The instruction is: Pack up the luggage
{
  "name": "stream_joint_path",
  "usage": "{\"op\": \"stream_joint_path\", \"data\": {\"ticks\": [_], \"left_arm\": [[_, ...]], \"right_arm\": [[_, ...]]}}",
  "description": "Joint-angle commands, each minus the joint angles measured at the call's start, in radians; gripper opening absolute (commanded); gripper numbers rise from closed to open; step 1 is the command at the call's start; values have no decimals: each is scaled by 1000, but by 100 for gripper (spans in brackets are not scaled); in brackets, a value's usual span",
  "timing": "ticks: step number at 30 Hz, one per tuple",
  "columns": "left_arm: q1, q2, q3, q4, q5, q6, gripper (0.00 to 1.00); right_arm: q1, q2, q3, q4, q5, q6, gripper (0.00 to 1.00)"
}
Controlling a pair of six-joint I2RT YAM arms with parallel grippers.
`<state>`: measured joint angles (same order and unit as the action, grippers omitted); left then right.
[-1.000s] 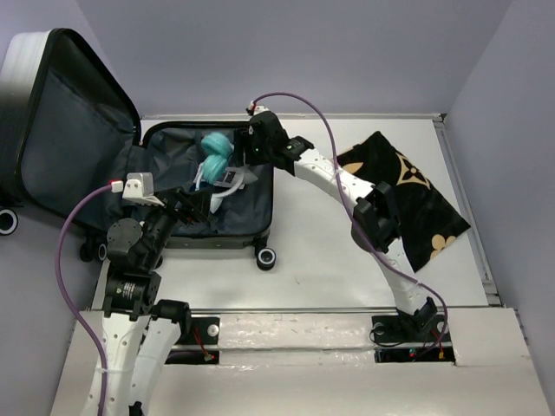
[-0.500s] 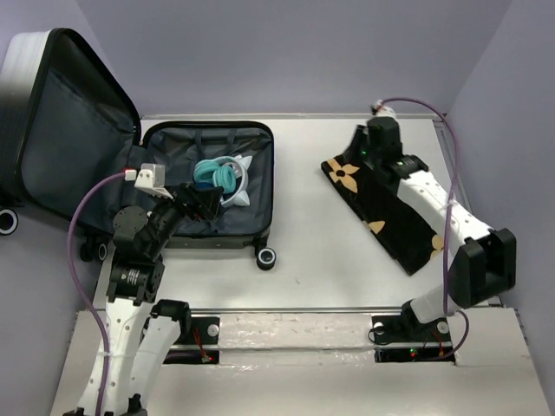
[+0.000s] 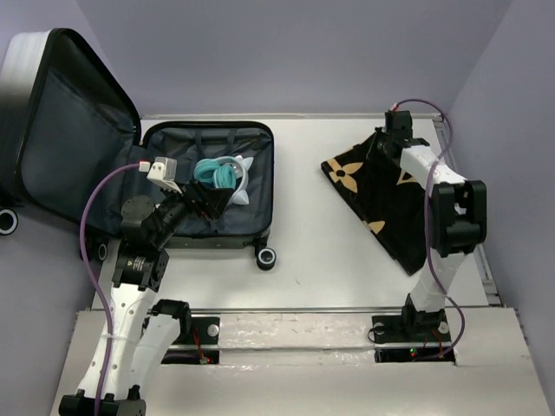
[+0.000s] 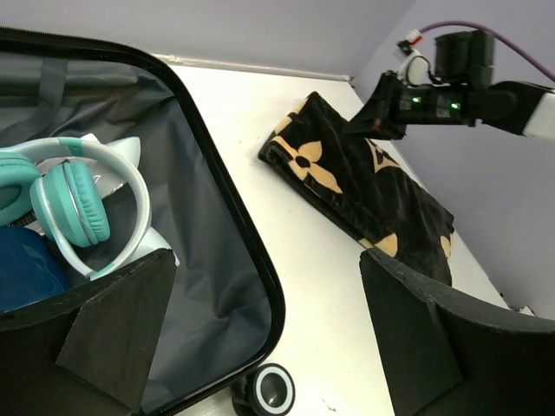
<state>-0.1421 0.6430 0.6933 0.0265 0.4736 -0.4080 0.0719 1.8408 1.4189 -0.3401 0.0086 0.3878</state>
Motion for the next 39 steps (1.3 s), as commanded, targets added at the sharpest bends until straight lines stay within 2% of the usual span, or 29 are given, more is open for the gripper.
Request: {"op": "stream_joint_path", "data": {"ticks": [1, 4, 7, 11, 13, 16, 17, 21, 23, 24, 26, 28, 29, 30, 31, 32, 35, 37, 39], "left_arm": [[3, -5, 0, 26, 5, 21, 99], [3, -3, 0, 26, 8, 21, 97], [3, -16, -6, 23, 3, 24, 95], [3, -16, -6, 23, 2, 23, 95], [1, -6, -3, 23, 10, 21, 96], [1, 1, -2, 23, 16, 18, 96], [-1, 6, -2, 29, 20, 15, 95], [-10, 26, 3, 39, 34, 5, 95], [-30, 41, 9, 49, 36, -2, 95], [-39, 56, 18, 50, 37, -6, 95], [-72, 72, 31, 50, 27, -8, 95], [-91, 70, 31, 46, 13, -5, 95], [-102, 70, 32, 44, 4, -5, 95], [-106, 72, 35, 38, -1, -3, 95], [-111, 73, 37, 36, -1, -2, 95], [-114, 76, 40, 35, 0, -3, 95], [-131, 92, 61, 33, 20, -27, 95], [-160, 93, 78, 49, 89, -49, 96], [-204, 73, 80, 72, 59, -83, 96]], "right_arm": [[71, 168, 213, -65, -15, -64, 7], [126, 324, 342, -147, -21, -64, 7], [208, 418, 376, -168, -13, -78, 7], [307, 459, 355, -166, -50, -89, 7], [339, 430, 292, -125, -71, -98, 7], [373, 303, 82, -16, -127, -96, 7], [373, 225, -26, 27, -133, -86, 7], [373, 19, -249, 102, -121, -76, 8], [364, -38, -271, 98, -98, -84, 26], [332, -92, -270, 86, -113, -83, 46], [284, -155, -273, 84, -195, -78, 69], [185, -262, -294, 84, -248, -61, 76], [145, -302, -307, 84, -260, -56, 84], [56, -378, -342, 84, -245, -37, 86], [55, -412, -342, 84, -216, -23, 90], [-37, -440, -385, 81, -144, 0, 95], [-225, -476, -455, 85, -26, 75, 100], [-312, -450, -465, 85, -16, 111, 100], [-408, -384, -465, 85, 65, 134, 100]]}}
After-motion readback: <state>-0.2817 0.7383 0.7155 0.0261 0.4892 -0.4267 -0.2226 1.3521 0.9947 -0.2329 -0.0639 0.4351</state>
